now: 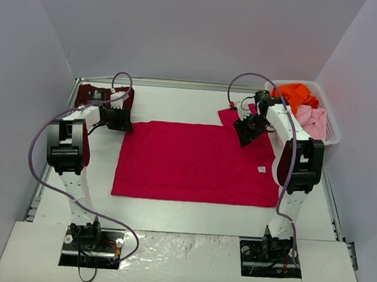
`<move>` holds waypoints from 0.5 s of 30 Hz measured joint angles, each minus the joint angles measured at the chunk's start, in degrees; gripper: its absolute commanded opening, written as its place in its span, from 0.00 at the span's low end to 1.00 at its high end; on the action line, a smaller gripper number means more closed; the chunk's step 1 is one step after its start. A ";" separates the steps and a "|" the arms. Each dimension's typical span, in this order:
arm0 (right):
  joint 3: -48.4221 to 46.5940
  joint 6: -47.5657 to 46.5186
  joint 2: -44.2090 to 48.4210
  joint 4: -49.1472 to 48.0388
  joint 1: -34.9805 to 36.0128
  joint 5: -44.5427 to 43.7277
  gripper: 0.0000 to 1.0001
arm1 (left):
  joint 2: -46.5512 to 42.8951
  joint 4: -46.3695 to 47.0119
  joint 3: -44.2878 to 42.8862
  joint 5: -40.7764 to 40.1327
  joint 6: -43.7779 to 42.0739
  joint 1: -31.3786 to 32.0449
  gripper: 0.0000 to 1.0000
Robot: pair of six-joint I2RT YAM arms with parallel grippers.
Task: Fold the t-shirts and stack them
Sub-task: Grap the side of the flattened tshirt furthest away from the robot with both arms
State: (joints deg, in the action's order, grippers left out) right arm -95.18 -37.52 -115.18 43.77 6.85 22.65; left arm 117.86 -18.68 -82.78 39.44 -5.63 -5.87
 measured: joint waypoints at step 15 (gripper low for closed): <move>0.44 -0.02 -0.39 -0.37 0.02 -1.49 0.44 | 3.23 3.78 -2.62 2.29 2.80 0.00 0.36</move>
State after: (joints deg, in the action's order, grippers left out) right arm -94.74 -37.54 -115.57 43.40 6.87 21.17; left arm 121.10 -14.90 -85.41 41.74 -2.83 -5.87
